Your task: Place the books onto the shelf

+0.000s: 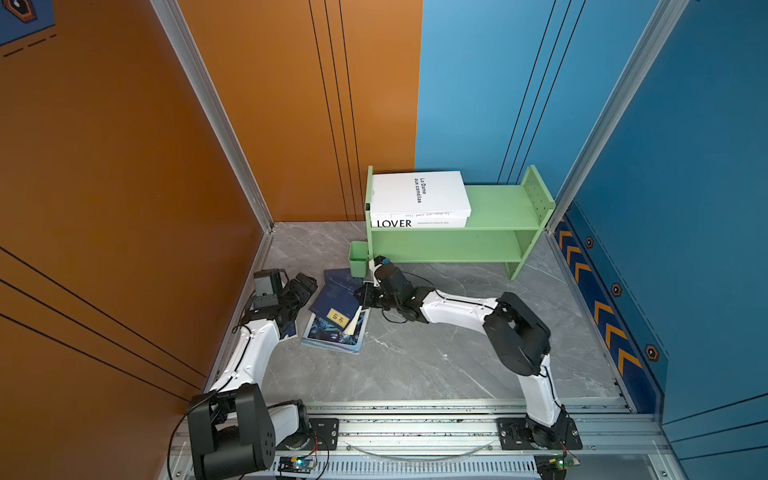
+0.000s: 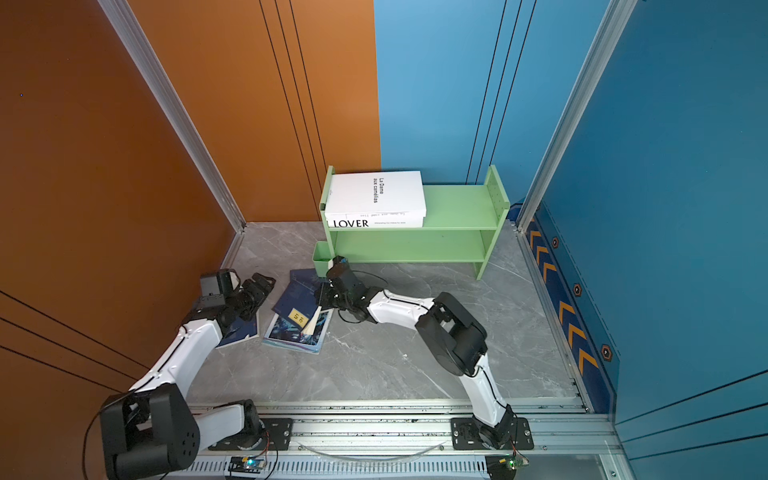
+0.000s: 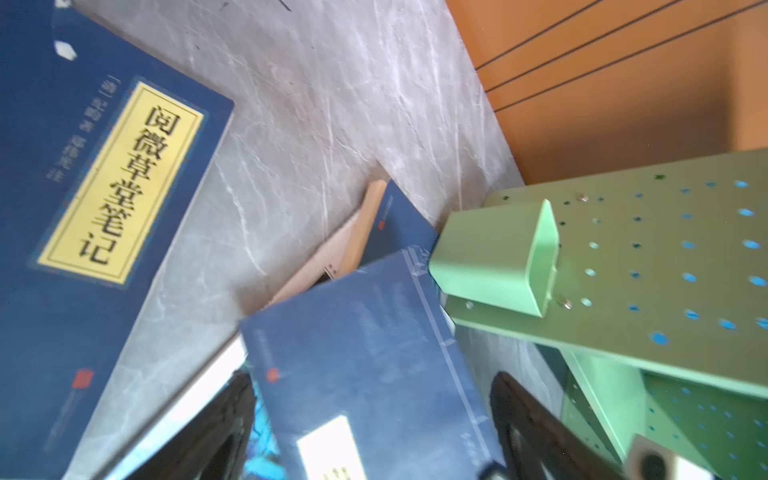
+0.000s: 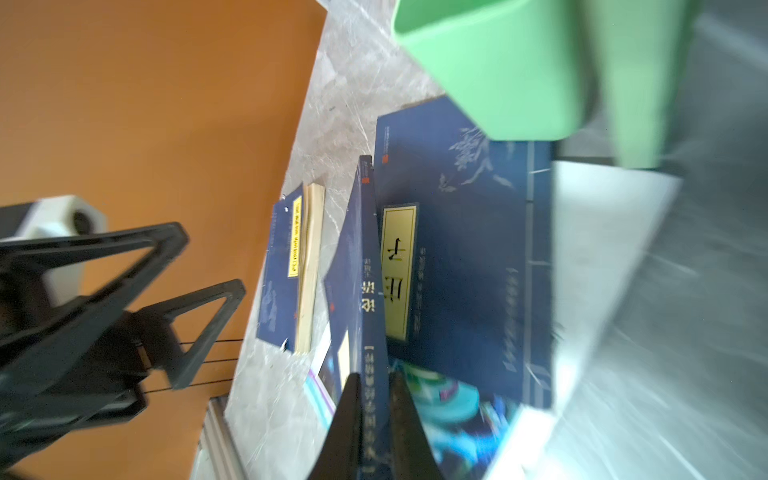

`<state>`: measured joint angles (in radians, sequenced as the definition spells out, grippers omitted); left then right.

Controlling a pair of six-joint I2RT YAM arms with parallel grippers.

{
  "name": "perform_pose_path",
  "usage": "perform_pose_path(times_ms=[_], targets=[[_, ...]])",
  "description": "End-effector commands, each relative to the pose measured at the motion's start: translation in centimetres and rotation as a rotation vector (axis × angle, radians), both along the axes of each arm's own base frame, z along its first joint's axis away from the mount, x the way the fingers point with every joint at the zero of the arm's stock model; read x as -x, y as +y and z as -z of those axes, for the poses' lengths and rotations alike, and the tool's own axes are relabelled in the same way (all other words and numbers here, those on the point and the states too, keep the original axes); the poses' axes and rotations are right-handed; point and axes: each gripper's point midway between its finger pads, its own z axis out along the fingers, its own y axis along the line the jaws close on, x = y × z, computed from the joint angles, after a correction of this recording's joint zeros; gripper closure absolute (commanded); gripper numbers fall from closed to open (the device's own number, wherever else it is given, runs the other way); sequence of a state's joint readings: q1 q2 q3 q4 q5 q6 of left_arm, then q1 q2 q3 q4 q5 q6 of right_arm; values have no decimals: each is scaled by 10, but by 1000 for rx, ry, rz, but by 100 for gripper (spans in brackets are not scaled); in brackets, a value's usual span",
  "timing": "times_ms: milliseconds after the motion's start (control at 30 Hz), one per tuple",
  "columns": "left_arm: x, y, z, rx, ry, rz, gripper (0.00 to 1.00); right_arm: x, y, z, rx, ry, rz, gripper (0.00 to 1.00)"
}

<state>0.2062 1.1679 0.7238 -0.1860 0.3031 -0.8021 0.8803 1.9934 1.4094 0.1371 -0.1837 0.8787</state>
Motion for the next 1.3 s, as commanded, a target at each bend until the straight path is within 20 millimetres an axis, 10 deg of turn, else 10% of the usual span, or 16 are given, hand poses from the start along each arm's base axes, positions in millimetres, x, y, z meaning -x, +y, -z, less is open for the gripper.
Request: perform_pose_path(times_ms=[0,300,733,1267], targets=[[14,-17,-6,33,0,63,10,13,-29,-37,7,-45,-15,100],[22,-53,-15,1,-32,163,9,27,-132,-29,109,19,114,100],[3,-51,68,-119,197,175,15,39,-308,36,199,165,461,97],[-27,-63,111,-162,274,188,52,46,-369,27,402,167,591,47]])
